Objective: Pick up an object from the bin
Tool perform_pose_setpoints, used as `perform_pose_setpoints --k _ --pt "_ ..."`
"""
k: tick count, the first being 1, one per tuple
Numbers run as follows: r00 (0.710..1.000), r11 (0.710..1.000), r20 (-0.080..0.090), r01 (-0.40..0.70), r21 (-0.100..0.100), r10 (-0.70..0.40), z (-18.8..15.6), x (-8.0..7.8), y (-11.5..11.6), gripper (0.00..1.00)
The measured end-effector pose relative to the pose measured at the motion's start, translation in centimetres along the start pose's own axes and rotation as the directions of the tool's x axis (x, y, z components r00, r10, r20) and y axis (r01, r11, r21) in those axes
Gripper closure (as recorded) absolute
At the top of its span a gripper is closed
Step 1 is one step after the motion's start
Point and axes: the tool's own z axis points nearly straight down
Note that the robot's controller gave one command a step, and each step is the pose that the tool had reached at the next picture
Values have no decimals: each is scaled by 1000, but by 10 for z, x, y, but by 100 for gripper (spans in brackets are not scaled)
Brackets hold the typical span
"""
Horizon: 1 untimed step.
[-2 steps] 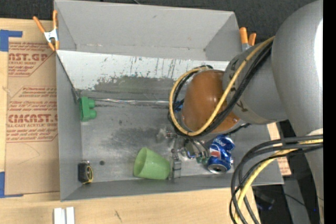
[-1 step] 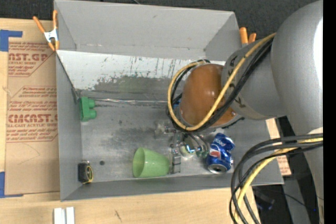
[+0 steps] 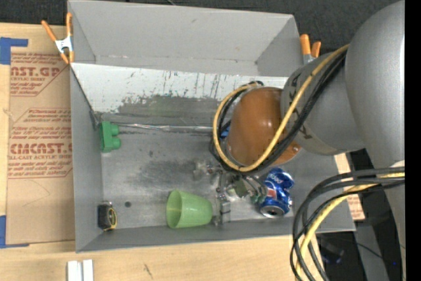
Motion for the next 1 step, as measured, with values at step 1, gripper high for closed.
perform_pose_setpoints --k 1 --pt "988 988 3 156 3 -156 -14 -57 -76 0"
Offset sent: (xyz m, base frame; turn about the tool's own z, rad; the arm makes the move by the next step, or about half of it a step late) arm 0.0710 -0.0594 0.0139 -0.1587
